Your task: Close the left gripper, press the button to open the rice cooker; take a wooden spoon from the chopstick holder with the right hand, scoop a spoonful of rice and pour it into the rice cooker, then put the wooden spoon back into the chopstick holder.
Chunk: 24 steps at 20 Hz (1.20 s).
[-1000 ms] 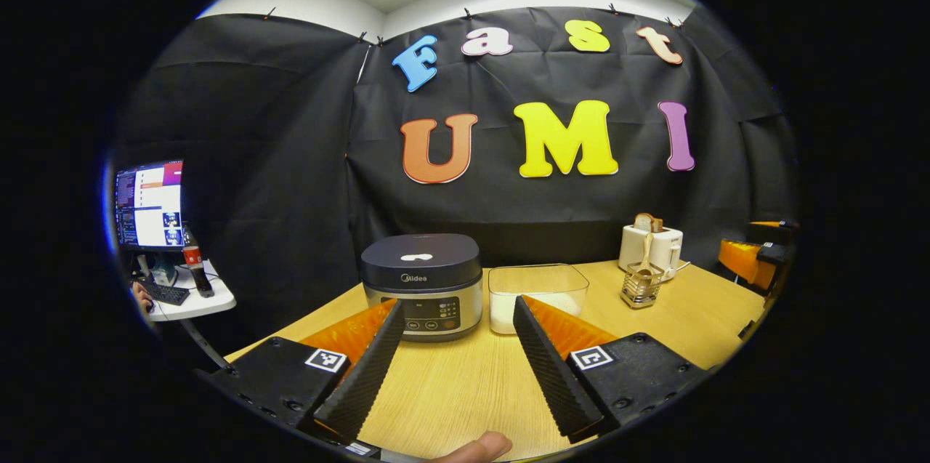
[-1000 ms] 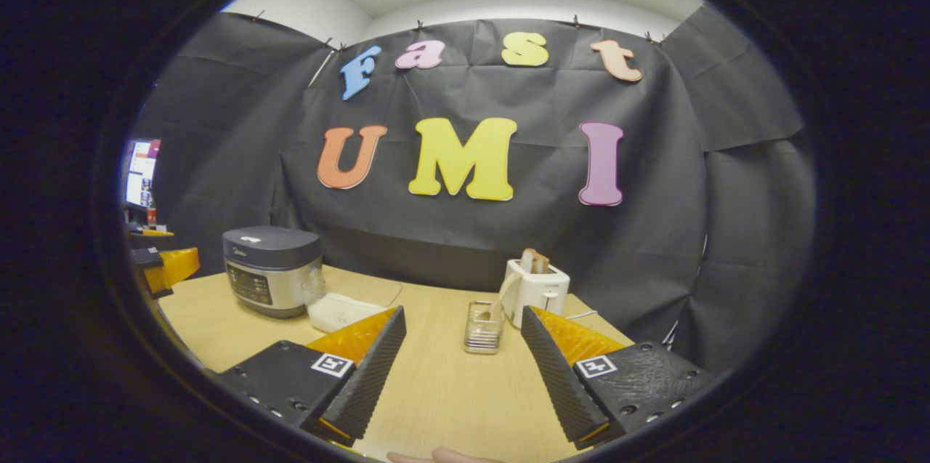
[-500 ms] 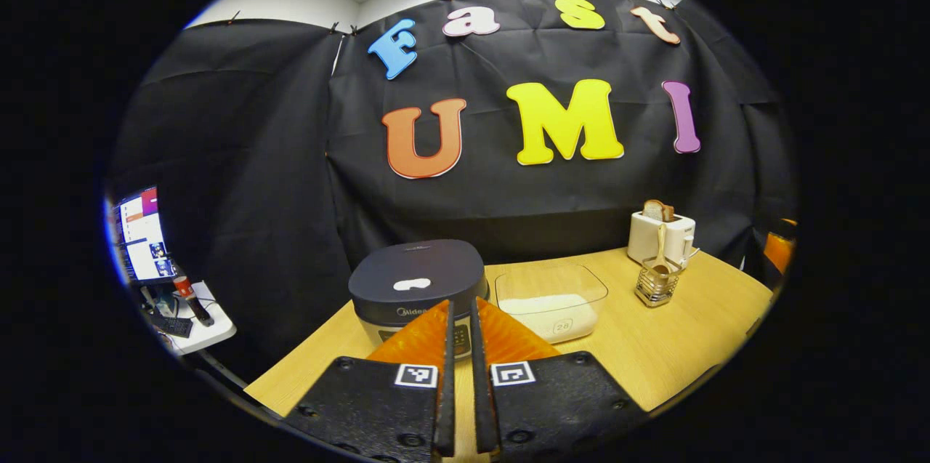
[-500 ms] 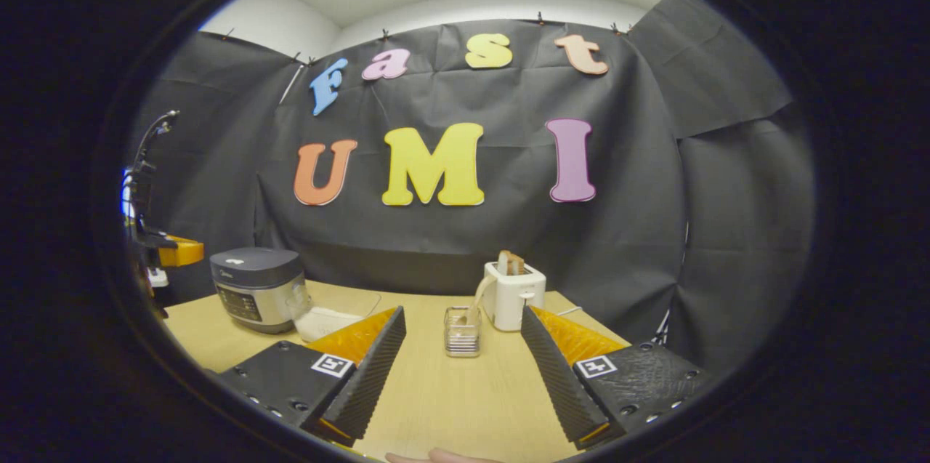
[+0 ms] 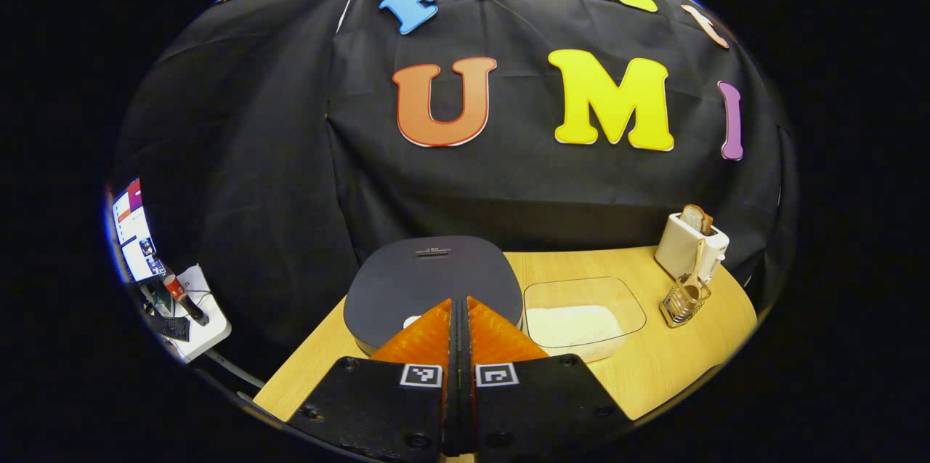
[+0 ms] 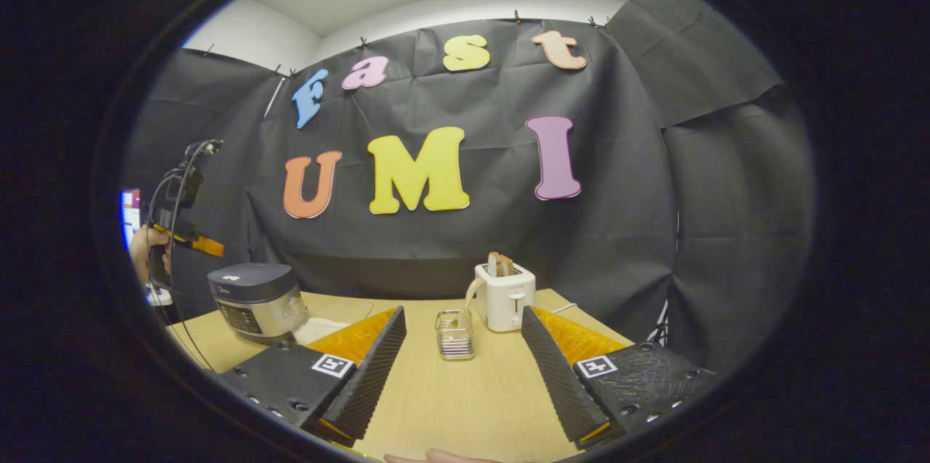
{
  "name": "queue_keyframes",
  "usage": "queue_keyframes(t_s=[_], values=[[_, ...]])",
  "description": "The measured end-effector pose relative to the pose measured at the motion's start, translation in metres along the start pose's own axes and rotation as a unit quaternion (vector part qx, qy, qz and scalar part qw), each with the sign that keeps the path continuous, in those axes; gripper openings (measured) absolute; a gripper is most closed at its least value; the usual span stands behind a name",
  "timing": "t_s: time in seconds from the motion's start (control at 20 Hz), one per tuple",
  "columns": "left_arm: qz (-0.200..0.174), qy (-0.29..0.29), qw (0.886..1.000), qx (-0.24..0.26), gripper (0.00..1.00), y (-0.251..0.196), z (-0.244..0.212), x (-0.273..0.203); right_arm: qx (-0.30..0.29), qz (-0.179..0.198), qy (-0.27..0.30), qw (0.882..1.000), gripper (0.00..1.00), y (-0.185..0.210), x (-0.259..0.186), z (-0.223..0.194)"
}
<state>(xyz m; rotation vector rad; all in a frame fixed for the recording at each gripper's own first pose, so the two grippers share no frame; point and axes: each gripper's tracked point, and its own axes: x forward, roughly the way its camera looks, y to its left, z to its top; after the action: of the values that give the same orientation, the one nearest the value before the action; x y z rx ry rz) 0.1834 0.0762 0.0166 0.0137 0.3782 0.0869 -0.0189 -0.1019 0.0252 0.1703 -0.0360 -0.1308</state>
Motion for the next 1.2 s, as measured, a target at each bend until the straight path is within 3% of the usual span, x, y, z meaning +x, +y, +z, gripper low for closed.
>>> queue_keyframes(t_s=[0.25,0.3,0.65,1.05,1.2], values=[[0.014,0.063,0.998,-0.013,0.03,0.012,-0.028,0.029,0.005,0.001,0.001,1.000,0.92,-0.001,-0.001,0.001],[0.016,0.069,0.997,-0.015,0.02,0.014,-0.030,0.033,0.005,0.003,0.001,1.000,0.95,-0.001,-0.001,0.000],[0.012,0.075,0.997,0.017,0.02,0.018,-0.041,0.043,-0.003,0.008,0.001,1.000,0.95,0.003,-0.002,-0.001],[-0.002,0.166,0.986,-0.021,0.03,0.017,-0.045,0.051,-0.011,0.029,0.008,0.999,0.96,0.023,-0.002,-0.006],[0.006,0.156,0.988,0.015,0.03,0.020,-0.043,0.050,-0.021,0.037,0.006,0.999,0.95,0.030,-0.004,-0.007]])
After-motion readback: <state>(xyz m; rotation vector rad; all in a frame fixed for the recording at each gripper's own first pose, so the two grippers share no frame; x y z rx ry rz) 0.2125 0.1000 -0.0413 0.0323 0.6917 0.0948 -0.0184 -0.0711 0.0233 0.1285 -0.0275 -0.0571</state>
